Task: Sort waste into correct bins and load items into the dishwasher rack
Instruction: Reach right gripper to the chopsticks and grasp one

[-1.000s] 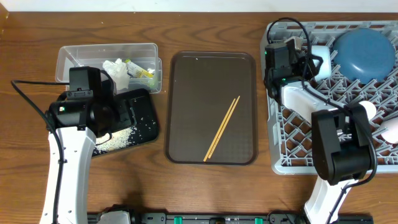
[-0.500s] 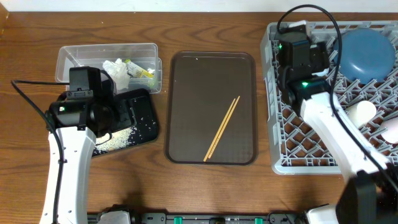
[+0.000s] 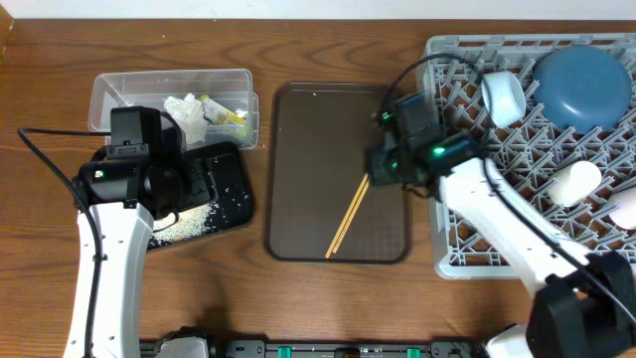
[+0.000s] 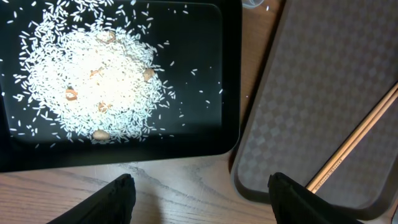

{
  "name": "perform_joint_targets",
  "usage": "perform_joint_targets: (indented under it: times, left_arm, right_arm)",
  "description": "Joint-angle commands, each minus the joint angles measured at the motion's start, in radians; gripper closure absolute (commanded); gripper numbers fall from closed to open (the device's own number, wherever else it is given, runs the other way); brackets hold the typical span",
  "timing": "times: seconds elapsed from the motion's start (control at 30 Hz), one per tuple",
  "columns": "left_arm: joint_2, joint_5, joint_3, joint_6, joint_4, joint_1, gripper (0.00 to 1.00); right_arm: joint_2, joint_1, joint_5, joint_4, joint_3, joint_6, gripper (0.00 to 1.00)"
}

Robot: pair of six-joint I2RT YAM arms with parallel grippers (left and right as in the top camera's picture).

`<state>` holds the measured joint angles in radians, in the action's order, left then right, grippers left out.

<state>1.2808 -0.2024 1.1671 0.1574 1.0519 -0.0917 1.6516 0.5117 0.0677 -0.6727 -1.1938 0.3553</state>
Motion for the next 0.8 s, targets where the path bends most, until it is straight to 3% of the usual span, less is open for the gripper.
perform_joint_targets:
  times: [0.0, 0.23, 0.77]
  left_arm:
    - [-0.006, 0.013, 0.008, -0.002, 0.005, -0.004, 0.28]
    - [-0.006, 0.013, 0.008, -0.002, 0.005, -0.004, 0.28]
    - [-0.005, 0.013, 0.008, -0.002, 0.005, -0.004, 0.28]
  right_arm:
    - [0.046, 0.053, -0.057, -0.037, 0.005, 0.163, 0.44]
    - [0.184, 0.116, -0.079, -0.138, 0.005, 0.374, 0.45]
    - [0.249, 0.117, 0.003, -0.094, 0.005, 0.393, 0.45]
